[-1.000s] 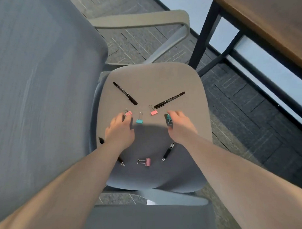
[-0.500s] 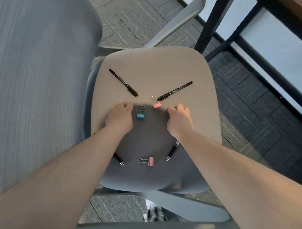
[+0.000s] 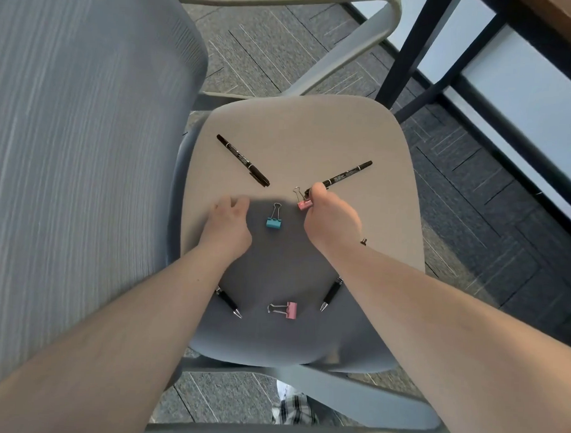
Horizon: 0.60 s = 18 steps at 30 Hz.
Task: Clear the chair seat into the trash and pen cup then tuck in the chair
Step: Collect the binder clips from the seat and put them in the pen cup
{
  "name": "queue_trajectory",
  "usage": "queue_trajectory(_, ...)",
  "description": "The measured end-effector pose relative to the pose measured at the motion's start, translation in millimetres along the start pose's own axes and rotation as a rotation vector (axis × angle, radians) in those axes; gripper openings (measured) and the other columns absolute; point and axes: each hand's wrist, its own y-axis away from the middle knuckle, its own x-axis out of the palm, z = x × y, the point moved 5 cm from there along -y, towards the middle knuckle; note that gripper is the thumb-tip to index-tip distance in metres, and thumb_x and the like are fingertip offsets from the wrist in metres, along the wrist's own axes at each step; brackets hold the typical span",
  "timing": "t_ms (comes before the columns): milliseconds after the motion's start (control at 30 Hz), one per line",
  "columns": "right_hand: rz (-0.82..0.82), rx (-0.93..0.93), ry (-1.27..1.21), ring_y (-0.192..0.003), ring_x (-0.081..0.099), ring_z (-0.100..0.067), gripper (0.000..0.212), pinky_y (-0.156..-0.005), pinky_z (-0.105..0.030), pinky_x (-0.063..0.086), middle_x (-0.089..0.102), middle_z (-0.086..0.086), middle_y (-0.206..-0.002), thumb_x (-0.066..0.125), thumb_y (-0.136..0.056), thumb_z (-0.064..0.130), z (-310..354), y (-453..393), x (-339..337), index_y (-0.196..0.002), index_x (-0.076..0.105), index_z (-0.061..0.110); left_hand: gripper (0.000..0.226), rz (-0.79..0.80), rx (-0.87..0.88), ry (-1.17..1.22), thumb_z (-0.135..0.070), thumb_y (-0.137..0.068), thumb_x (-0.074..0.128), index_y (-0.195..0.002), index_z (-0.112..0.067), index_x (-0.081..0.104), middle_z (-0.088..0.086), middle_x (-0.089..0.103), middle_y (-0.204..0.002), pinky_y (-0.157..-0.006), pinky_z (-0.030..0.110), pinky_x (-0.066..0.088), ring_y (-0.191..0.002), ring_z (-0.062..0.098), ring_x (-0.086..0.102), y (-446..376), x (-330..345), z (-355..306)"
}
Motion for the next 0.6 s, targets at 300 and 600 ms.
queue_trajectory(300, -0.041, 0.069, 0.009, -0.063, 0.045, -0.033, 0.019, -0.058, -0.029, 0.031, 0.044, -0.007, -0.095, 0.042, -0.091, 0.019, 8, -6, 13, -0.107, 0.048, 0.014, 0.028, -0.068, -0.035, -0.019, -0.024, -0.093, 0.040, -0.105, -0.001, 0.052, 0.018, 0.045, -0.116, -0.083, 0.040, 0.036, -0.106, 0.034, 0.042, 11, -10, 5)
queue_trajectory(600, 0.134, 0.028, 0.013, -0.090, 0.062, -0.034, 0.020, -0.067, -0.034, 0.039, 0.045, -0.012, -0.113, 0.045, -0.096, 0.020, 8, -5, 37, -0.115, 0.049, 0.014, 0.033, 0.151, -0.135, -0.012, -0.025, -0.093, 0.053, -0.118, -0.009, 0.039, 0.018, 0.032, -0.129, -0.085, 0.043, 0.041, -0.113, 0.037, 0.042, 20, 27, 9)
